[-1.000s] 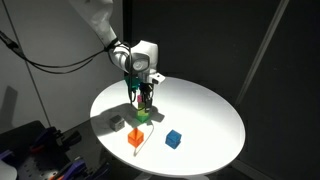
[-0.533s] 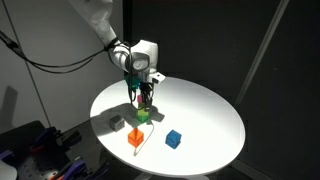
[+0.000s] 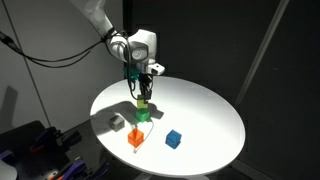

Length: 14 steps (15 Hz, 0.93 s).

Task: Remove the light green block from the green block top and place it on top of the gray block

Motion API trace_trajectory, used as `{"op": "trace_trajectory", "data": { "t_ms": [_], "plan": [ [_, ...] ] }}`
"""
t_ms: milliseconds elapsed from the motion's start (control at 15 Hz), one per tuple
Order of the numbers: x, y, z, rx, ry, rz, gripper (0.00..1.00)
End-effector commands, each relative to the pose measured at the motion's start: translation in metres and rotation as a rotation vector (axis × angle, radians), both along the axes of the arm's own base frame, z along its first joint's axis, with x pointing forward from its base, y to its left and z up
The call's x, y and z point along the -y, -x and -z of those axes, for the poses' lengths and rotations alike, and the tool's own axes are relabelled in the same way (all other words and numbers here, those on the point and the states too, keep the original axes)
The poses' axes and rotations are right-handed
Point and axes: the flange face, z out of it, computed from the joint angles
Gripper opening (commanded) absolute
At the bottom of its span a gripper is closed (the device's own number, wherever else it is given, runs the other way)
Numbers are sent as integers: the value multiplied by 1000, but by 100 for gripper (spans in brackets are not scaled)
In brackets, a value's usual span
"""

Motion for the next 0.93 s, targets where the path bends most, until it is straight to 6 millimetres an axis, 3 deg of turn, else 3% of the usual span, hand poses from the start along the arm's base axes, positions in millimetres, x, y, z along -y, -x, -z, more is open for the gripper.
{"op": "trace_trajectory", "data": {
  "t_ms": [0,400,867],
  "plan": [
    [-1,12,-28,-34,18,9,30],
    [-5,28,-52,-75,30,-24,30],
    [-16,50,-66,-58,22,-125,30]
  ]
}}
